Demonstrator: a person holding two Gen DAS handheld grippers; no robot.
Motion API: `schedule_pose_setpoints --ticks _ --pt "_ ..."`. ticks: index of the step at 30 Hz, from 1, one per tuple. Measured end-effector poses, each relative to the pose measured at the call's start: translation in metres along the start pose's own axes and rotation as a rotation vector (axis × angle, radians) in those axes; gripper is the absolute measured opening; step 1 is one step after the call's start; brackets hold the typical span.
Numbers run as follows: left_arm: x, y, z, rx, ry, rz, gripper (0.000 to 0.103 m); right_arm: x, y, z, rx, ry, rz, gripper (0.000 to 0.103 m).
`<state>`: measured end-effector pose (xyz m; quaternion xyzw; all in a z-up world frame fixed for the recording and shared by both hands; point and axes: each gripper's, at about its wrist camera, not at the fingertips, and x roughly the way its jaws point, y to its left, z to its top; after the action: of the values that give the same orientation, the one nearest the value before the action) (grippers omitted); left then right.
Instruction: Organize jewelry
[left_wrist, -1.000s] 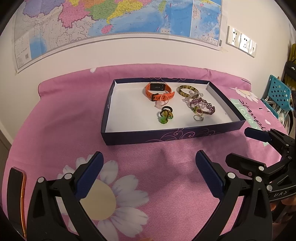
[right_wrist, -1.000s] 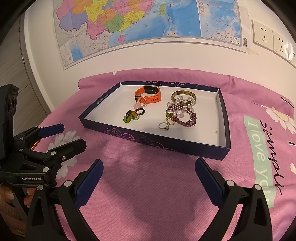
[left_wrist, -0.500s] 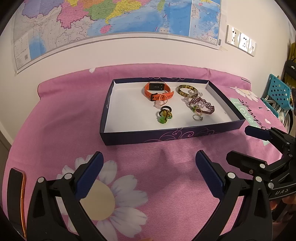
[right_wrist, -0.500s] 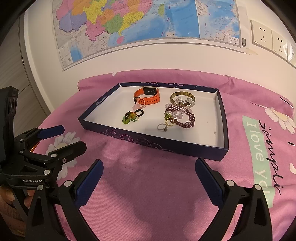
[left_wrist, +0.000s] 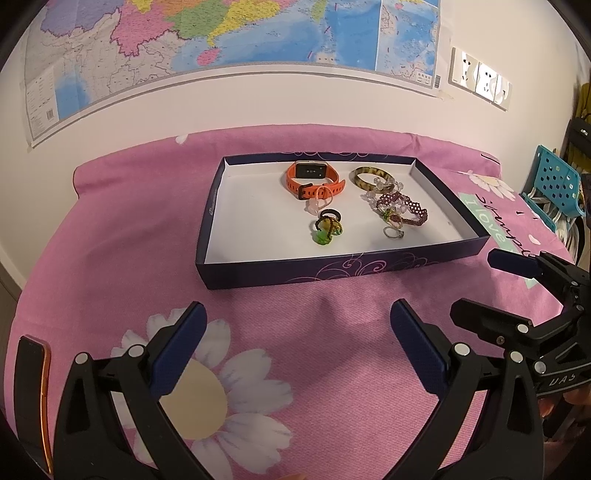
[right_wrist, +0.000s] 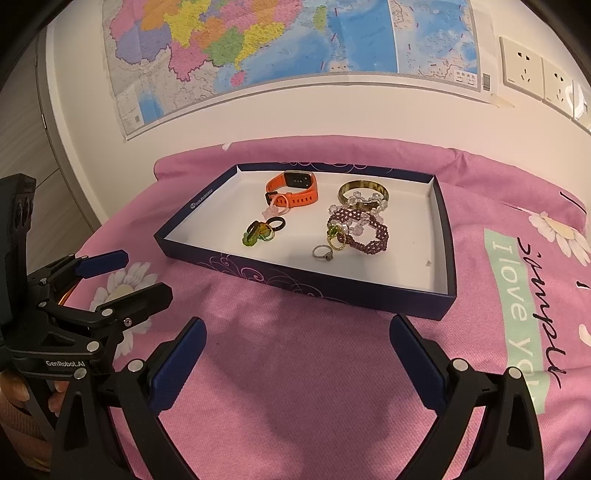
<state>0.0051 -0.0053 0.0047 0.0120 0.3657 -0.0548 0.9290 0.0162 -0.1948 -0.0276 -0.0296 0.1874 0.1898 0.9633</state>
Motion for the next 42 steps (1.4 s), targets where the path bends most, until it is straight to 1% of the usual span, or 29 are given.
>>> schedule_pose_setpoints --ticks 42 --pt "0.0034 -0.0016 -0.0006 0.0 0.009 -0.004 0.098 0.002 -0.0024 -0.0014 0.007 0.005 0.002 0.096"
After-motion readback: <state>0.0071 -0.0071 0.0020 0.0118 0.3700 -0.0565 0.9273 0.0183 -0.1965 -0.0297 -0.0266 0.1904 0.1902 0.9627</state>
